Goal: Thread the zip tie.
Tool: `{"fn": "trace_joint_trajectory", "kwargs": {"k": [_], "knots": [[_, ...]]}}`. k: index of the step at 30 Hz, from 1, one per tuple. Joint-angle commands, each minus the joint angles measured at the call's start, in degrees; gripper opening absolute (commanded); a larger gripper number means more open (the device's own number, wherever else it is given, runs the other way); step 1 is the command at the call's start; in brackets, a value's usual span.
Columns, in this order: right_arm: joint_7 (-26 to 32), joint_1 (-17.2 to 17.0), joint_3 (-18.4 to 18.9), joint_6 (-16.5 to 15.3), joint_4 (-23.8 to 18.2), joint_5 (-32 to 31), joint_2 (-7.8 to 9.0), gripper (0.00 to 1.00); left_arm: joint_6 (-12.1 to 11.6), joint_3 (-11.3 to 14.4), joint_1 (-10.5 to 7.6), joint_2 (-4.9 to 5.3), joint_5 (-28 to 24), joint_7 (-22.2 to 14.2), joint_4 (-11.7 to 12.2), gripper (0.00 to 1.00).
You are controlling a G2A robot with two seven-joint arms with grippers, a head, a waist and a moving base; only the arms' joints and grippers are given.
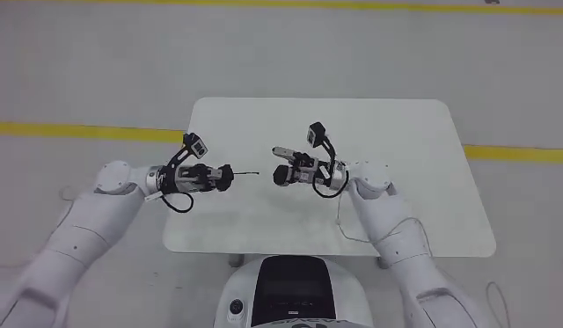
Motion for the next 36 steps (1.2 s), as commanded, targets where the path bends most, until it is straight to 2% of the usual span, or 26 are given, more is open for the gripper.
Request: {"fn": "trace_joint_trajectory", "kwargs": {"k": [1,3,6,13,14,16,20,27,30,33,36], "knots": [[2.34,0.56,-0.01,-1.24,1.76,1.84,0.18,1.00,0.00,0.79,-0.62,-0.65,0.10,0.01,1.13,0.00],[3.46,1.07,-0.25,-2.27,3.16,3.13,0.29,1.00,0.00,1.41,-0.95,-1.36,-1.14,0.01,1.92,0.00],[4.26,1.70,-0.64,-4.23,4.44,5.33,0.34,1.00,0.00,2.12,-1.94,-2.39,-0.01,0.01,4.51,0.00],[4.26,1.70,-0.64,-4.23,4.44,5.33,0.34,1.00,0.01,2.15,-1.90,-2.39,0.26,0.47,4.42,0.00],[3.46,1.45,-0.74,-4.18,4.16,5.26,0.34,1.00,0.01,2.43,-1.75,-2.38,2.64,2.24,3.79,0.00],[0.92,0.59,-1.30,-4.76,2.56,4.61,0.39,1.00,0.00,2.29,-1.28,-2.38,4.10,4.34,3.64,0.00],[-3.99,-1.18,-2.31,-6.09,-0.30,3.50,0.52,1.00,0.00,1.73,-0.03,-2.73,3.40,4.46,3.52,0.00],[-4.31,-1.60,-2.50,-6.78,-0.82,3.75,0.63,1.00,0.00,1.16,0.18,-3.01,3.91,5.04,3.79,0.00],[-4.84,-2.38,-3.17,-6.25,-1.90,4.39,0.67,1.00,0.00,0.94,0.71,-3.12,3.93,6.80,2.65,0.00],[-3.12,-2.78,-3.25,-6.12,-2.03,5.77,1.02,1.00,0.00,0.33,1.25,-3.24,2.42,4.61,2.43,0.00],[-1.71,-2.76,-3.33,-6.00,-1.27,7.55,1.29,1.00,0.00,-0.02,1.27,-3.47,2.09,2.96,3.62,0.00]]}}
